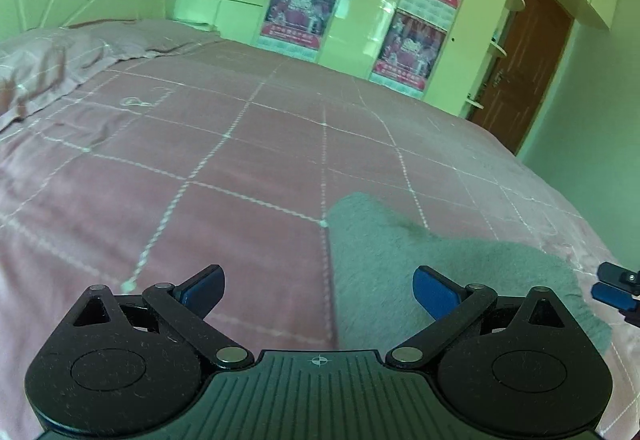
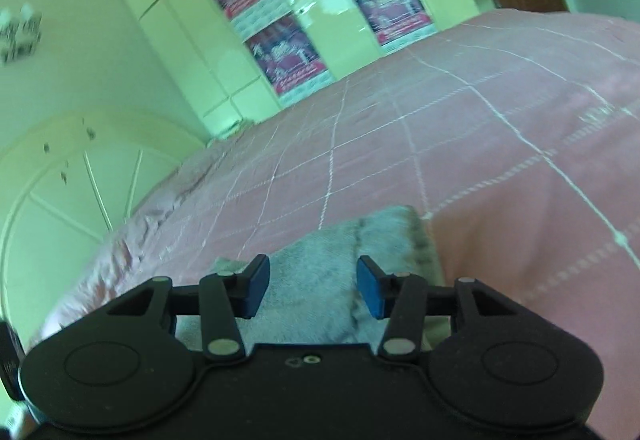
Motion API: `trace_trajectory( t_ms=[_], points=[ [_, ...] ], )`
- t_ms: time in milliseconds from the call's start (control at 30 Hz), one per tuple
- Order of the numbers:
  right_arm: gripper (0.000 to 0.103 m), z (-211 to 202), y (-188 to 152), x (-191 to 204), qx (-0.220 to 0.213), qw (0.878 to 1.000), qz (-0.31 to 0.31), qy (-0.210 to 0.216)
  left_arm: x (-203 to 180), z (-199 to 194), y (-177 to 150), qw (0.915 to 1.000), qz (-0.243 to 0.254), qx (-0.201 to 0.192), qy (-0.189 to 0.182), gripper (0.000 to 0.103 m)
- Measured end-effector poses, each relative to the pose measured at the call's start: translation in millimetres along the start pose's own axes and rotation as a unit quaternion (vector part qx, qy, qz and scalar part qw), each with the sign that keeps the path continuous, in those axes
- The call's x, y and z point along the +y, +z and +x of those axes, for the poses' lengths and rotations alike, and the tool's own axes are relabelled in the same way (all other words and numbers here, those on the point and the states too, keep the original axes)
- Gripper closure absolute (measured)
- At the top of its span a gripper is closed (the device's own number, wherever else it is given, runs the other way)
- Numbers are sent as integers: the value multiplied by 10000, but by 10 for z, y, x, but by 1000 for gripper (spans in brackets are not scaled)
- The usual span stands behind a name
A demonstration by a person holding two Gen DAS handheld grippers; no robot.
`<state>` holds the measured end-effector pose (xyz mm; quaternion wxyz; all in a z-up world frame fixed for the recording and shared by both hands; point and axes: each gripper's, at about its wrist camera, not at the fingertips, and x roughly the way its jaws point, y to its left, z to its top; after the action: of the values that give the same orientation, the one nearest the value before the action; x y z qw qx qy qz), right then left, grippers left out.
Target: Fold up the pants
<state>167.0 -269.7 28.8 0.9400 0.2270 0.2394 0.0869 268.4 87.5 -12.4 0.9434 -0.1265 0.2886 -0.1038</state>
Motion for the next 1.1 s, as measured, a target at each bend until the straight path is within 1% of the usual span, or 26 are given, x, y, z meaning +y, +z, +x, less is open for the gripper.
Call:
trace_trajectory(
  t_ms=[67, 133, 167, 200, 233, 267, 300, 333, 400, 467, 500, 567, 600, 633, 700, 767, 900, 1033, 1100],
  points=[
    [62, 206, 77, 108, 173, 9996, -186, 78, -111, 263, 127, 9997, 69, 207, -70, 3],
    [62, 367, 114, 118, 345, 9992, -106, 176, -167, 468, 194, 9993, 31, 336, -148, 3],
    [62, 449, 117, 94, 473, 9988, -84, 72, -191, 582, 201, 9986, 53, 499, -145, 3],
    [64, 522, 100, 57, 617, 9980, -77, -145, -201, 688, 189, 9980, 74, 617, -81, 3],
    [69, 557, 41, -17, 769, 9967, -28, -262, -197, 780, 163, 9977, 111, 670, -16, 3],
    [71, 565, -3, -84, 788, 9967, -5, -212, -179, 870, 138, 9970, 143, 751, 88, 3],
    [78, 543, -43, -126, 756, 9970, -52, -175, -140, 944, 116, 9965, 91, 827, 128, 3],
    [83, 511, -88, -150, 733, 9971, -95, -152, -89, 999, 86, 9964, -21, 847, 59, 1],
    [87, 477, -118, -214, 685, 9976, -51, -23, -24, 1047, 31, 9969, -122, 778, -22, 0],
    [87, 461, -87, -226, 708, 9975, -39, 53, -51, 1027, -4, 9975, 5, 708, -30, 0],
    [86, 419, -51, -221, 680, 9976, 4, 85, -56, 981, -4, 9976, -13, 690, -28, 0],
    [71, 283, -2, -192, 475, 9987, 50, 180, -41, 824, -2, 9980, -71, 632, -62, 0],
    [58, 191, 1, -186, 351, 9993, 39, 118, -43, 738, -17, 9983, -42, 572, -68, 0],
    [43, 105, 19, -202, 211, 9998, 37, 47, -38, 643, -36, 9984, 5, 558, -73, 0],
    [32, -72, 7, -261, 39, 9999, 136, 87, -41, 490, -75, 9982, 108, 577, -93, 0],
    [32, -213, -28, -337, 38, 9996, 282, 76, -56, 333, -133, 9981, 224, 565, -71, 0],
    [23, -480, -160, -529, 10, 9979, 653, 24, -103, 64, -256, 9978, 362, 546, -43, 0],
    [22, -624, -287, -654, 102, 9959, 901, -45, -91, -108, -386, 9977, 319, 593, -74, 0],
    [21, -679, -330, -666, 90, 9958, 907, -98, -86, -162, -430, 9977, 291, 610, -77, 0]
  ],
)
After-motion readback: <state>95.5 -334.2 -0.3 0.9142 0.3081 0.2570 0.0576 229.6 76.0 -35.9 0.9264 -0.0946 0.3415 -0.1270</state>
